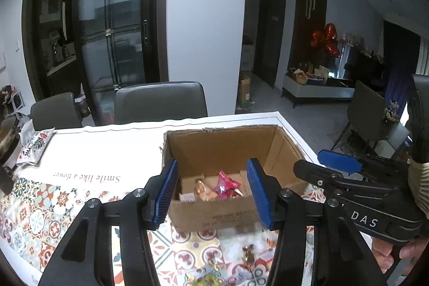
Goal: Organize snacks
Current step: 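Carry both snacks into the cardboard box and open both tools to release them, then grasp the dark stick snack with the left tool while the right tool grasps the clear yellow-cake packet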
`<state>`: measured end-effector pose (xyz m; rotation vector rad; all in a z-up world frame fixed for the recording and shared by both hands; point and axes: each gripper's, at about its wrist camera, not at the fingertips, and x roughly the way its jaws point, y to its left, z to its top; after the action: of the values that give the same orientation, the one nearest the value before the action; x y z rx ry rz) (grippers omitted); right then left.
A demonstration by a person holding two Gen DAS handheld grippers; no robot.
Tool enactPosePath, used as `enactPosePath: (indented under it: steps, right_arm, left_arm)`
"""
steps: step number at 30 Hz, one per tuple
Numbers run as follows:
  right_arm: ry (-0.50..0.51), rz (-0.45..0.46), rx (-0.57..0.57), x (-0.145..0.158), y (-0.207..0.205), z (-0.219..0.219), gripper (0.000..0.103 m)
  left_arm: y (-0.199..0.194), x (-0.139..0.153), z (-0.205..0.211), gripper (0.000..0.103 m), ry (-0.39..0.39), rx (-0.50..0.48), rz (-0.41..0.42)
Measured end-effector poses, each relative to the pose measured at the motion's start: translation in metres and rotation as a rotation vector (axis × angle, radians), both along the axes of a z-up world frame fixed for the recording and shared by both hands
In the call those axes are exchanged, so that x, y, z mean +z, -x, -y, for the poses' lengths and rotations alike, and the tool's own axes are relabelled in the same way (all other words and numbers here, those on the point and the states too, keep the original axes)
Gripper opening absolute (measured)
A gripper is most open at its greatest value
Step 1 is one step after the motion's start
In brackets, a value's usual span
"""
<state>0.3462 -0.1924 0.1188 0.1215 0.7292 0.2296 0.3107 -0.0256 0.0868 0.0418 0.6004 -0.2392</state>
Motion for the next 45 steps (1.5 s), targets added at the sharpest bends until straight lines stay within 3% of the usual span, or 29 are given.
enactPosePath:
  steps: [7, 18, 31, 45]
  right_arm:
    - [-0.006, 0.018, 0.005, -0.007, 0.034, -0.007, 0.053]
    - [-0.010, -0.013, 0.022, -0.030, 0.069, -0.015, 0.053]
    - [0.019, -0.124, 0.009, -0.080, 0.085, -0.017, 0.053]
    - [0.035, -0.277, -0.001, -0.140, 0.085, -0.014, 0.053]
  left_arm:
    - [0.035, -0.003, -0.007, 0.053, -0.012, 0.007, 0.030]
    - [0.075, -0.029, -0.015, 0.053, -0.034, -0.025, 0.013]
    - [0.090, -0.088, -0.007, 0.053, -0.034, -0.098, -0.108]
    - [0.085, -0.148, 0.012, 0.053, -0.088, -0.187, -0.272]
